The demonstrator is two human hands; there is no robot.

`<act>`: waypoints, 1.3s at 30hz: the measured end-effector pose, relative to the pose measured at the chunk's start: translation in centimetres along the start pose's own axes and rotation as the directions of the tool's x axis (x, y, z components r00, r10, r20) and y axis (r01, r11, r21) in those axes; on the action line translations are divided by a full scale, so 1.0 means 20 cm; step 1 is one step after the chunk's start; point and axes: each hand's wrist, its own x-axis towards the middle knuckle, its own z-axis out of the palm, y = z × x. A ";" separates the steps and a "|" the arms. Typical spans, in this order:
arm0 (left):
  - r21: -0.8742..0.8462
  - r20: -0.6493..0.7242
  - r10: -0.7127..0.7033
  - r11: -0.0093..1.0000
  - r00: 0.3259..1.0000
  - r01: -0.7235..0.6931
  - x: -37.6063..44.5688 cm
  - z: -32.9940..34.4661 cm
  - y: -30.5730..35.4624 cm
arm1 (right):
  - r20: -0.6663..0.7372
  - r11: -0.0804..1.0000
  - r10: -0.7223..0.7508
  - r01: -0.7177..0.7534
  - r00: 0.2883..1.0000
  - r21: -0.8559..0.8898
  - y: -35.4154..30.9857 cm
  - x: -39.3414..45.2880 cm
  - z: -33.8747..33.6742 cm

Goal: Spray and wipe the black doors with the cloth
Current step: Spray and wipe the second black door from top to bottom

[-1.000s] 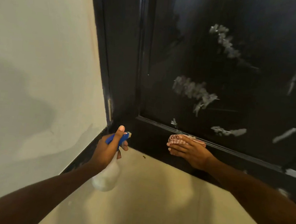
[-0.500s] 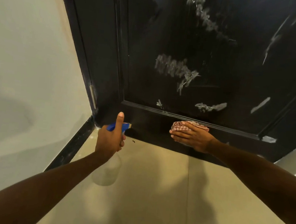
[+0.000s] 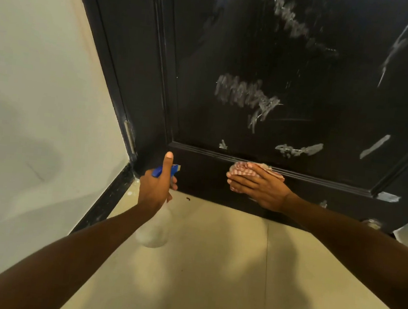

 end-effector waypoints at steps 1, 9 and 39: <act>0.004 -0.015 0.002 1.000 1.000 -0.002 0.01 -0.03 -0.01 | -0.027 1.000 0.020 -0.020 0.999 0.002 0.00 0.07 -0.04; 0.079 -0.082 0.077 0.994 0.994 -0.070 -0.04 -0.28 -0.06 | -0.119 0.984 0.178 -0.179 0.977 0.008 -0.05 0.73 -0.43; 0.025 0.006 0.101 0.995 0.995 -0.101 -0.08 -0.22 -0.02 | 0.007 0.996 0.047 -0.046 0.999 -0.079 0.10 0.39 -0.42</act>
